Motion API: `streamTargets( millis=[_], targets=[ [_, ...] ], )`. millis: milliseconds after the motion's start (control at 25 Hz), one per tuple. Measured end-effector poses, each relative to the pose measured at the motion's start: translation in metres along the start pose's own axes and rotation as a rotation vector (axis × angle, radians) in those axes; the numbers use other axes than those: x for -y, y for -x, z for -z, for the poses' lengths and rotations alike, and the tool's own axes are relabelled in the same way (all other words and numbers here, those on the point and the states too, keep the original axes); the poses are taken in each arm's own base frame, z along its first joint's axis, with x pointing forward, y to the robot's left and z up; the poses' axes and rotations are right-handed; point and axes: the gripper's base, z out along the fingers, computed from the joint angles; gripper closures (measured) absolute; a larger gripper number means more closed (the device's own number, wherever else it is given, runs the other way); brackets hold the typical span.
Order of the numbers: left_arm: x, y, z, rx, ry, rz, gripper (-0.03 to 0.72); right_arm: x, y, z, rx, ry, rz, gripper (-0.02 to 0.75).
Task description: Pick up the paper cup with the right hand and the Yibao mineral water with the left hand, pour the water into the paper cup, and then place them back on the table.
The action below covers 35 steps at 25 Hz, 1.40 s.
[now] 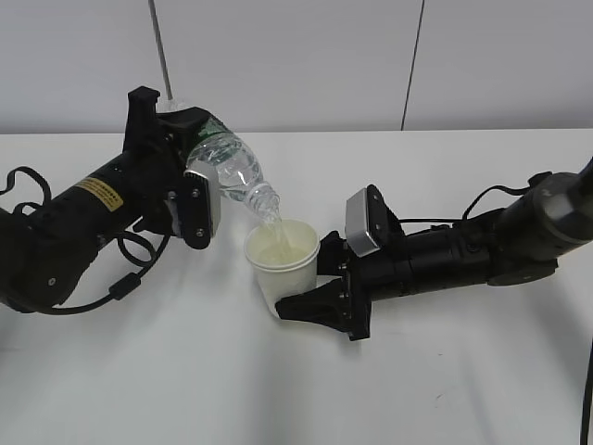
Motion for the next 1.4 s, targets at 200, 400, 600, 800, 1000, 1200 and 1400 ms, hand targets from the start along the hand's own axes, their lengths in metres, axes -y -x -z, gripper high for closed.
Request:
streamTargets(
  millis=[200,400,600,800,1000,1200,1400],
  targets=[
    [0.0,0.0,0.0,0.0,0.0,0.0,0.345,0.0,0.0,0.0,0.0,0.0,0.0,0.245],
    [0.0,0.0,0.0,0.0,0.0,0.008,0.345,0.002,0.001,0.0,0.011,-0.023,-0.014,0.245],
    [0.001,0.0,0.001,0.001,-0.003,0.192,0.345,0.007,0.003,0.0,0.039,-0.079,-0.047,0.245],
    [0.007,0.001,0.004,-0.01,-0.047,0.515,0.345,0.008,0.004,0.0,0.042,-0.09,-0.05,0.245],
    [0.017,0.002,0.006,-0.064,-0.155,0.981,0.345,0.009,0.004,0.001,0.045,-0.098,-0.048,0.246],
    [0.02,0.003,0.006,-0.104,-0.175,1.327,0.345,0.009,0.004,0.001,0.046,-0.102,-0.022,0.246],
    [0.024,0.012,0.012,-0.057,-0.26,1.486,0.345,0.016,0.006,0.002,0.069,-0.176,-0.031,0.246]
  ],
)
